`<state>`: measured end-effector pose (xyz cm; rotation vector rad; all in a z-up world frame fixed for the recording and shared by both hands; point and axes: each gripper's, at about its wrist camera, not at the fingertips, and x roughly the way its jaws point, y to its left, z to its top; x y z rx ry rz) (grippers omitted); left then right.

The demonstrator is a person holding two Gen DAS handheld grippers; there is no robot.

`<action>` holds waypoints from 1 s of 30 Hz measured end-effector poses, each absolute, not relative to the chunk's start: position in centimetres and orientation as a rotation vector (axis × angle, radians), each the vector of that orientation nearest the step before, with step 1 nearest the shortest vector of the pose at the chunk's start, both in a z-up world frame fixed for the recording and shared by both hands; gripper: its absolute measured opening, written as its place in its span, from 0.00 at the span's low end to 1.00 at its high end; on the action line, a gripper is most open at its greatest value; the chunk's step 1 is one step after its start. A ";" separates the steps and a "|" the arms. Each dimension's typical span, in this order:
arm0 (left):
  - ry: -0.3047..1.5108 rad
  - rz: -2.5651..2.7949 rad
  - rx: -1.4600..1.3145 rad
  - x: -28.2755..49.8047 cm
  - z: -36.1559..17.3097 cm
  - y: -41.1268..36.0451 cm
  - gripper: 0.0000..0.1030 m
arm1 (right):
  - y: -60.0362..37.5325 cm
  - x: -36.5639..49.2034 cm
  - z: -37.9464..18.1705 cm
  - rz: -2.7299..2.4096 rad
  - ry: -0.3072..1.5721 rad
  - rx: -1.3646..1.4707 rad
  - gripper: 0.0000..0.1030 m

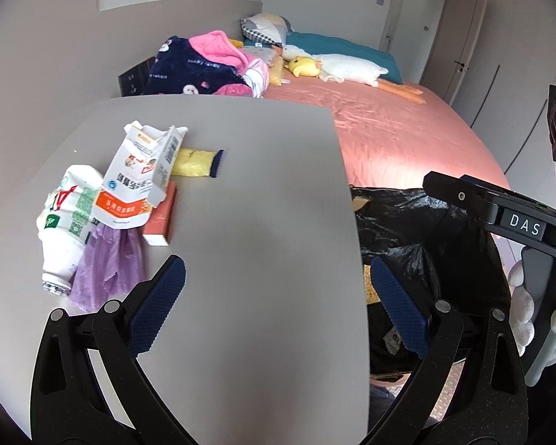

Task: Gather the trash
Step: 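Move both tools back to the table toward the AD bottle and medicine box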

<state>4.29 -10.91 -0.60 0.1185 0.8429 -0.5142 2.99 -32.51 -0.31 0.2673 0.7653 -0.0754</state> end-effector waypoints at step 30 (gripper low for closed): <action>0.838 -0.269 -0.026 11.4 -1.2 2.4 0.94 | -20.6 13.1 -2.4 0.199 0.853 0.250 0.79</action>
